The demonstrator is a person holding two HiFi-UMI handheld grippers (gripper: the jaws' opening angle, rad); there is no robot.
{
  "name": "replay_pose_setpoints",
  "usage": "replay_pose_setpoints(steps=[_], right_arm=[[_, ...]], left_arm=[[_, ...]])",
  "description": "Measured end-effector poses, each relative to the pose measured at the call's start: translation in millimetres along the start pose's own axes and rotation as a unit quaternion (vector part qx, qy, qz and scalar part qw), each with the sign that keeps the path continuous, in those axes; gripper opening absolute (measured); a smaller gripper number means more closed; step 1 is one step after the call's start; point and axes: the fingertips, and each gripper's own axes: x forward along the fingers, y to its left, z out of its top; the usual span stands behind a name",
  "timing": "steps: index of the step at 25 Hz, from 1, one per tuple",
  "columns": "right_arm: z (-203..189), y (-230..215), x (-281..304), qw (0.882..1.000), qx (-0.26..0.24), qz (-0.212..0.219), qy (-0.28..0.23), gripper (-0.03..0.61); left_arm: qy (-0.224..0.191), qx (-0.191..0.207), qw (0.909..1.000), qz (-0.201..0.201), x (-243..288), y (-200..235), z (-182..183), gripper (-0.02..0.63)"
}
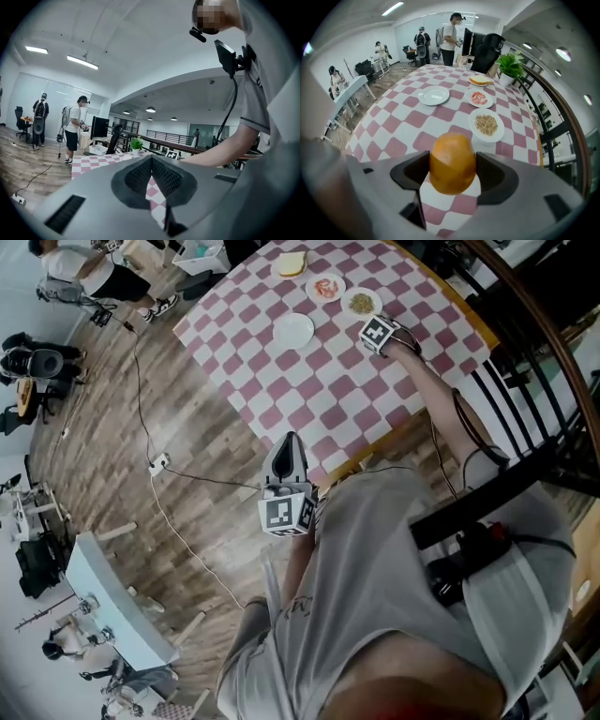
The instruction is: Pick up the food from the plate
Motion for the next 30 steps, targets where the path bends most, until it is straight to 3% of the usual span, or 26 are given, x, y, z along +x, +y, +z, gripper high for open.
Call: replay_pose_setpoints(steps=[5,24,30], right_arm=[[-46,-1,-2,0.999,0.035,-0.015,0.015,0.311],[-51,19,66,0.998,0.062,0.012,0.010,0.311],[-51,20,71,0.998,0.042,0.026,0.028,0.311]], left_arm=[[-0.001,0.002,0.9999,-0.013,-5,-14,-6,0.009],[0.030,0.020,0.9985,0.042,-27,18,-8,0.009],[0.036,0.036,0.9983,0.028,-16,11,-9,0.009]])
